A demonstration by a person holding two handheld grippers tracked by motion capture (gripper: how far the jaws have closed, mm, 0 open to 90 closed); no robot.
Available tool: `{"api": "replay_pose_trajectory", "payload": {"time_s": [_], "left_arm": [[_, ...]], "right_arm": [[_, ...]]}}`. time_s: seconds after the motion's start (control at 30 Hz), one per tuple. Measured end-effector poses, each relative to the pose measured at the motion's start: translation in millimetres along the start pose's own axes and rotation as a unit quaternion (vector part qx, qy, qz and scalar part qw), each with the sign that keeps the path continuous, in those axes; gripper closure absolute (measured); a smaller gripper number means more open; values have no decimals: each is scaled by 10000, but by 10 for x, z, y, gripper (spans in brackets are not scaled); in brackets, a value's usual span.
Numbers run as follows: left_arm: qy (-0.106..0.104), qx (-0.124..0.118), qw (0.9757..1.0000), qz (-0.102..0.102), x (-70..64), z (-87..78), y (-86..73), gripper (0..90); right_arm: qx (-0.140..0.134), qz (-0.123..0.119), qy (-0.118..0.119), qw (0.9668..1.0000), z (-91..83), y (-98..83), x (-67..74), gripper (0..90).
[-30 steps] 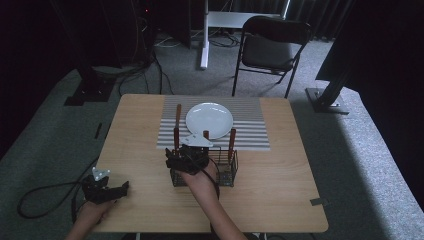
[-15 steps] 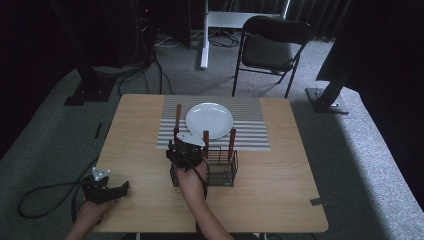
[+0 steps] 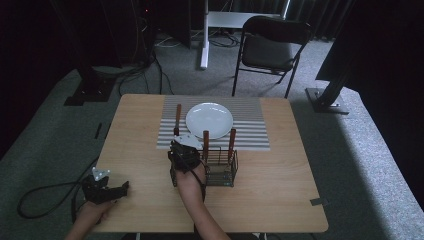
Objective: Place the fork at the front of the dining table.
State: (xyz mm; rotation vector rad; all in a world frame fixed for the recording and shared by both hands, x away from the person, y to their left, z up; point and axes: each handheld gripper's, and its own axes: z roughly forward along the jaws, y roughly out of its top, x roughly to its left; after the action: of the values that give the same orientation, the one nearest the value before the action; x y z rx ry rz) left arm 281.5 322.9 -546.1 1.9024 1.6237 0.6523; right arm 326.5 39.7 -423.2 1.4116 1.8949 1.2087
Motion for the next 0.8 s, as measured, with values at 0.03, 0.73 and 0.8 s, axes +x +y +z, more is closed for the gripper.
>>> {"api": "replay_pose_trajectory", "payload": {"time_s": [0.03,0.73,0.8], "left_arm": [[1,0,10000,-1,0,0,0,0],[-2,7,10000,0,0,-1,1,0],[-2,9,10000,0,0,-1,1,0]], "right_arm": [[-3,-29,-47,10000,5,-6,8,691],[-258,-11,-43,9997,-57,-29,23,759],[-316,-36,-48,9995,-84,-4,24,760]]}}
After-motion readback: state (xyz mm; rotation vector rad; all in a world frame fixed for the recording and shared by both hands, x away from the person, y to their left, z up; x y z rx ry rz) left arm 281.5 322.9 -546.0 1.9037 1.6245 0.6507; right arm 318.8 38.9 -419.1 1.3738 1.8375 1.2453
